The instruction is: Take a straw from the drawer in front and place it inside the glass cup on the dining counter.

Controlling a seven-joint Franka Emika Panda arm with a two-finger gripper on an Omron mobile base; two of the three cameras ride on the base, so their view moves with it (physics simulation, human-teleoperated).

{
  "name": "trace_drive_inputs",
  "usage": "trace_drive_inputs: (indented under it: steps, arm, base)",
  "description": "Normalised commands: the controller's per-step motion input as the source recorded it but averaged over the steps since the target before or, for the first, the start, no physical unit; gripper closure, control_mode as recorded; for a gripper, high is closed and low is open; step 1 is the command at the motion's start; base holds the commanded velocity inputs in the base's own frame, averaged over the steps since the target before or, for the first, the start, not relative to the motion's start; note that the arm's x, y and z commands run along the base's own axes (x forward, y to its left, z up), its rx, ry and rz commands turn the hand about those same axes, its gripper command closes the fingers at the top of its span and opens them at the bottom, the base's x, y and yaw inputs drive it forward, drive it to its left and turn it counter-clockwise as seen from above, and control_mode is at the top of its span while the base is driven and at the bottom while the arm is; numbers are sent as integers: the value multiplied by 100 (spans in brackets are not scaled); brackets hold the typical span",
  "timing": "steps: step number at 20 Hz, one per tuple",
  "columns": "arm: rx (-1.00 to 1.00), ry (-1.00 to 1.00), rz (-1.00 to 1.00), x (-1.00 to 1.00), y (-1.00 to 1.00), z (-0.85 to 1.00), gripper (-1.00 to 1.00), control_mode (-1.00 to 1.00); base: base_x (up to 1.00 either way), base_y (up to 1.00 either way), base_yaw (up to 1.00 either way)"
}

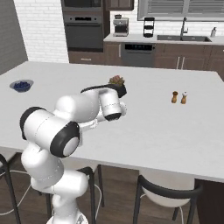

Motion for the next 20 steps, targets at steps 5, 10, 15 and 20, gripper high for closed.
trace_drive_inputs:
  steps: [5,10,15,20]
  arm:
    - [0,0,0,12,0,7,100,-100]
    - [0,0,0,35,0,-5,100,-100]
    - [0,1,1,35,0,-26,100,-100]
    - [0,0,1,11,0,-40,100,-100]
  base:
    - [0,0,0]
    - [0,0,0]
    - [0,0,0]
    - [0,0,0]
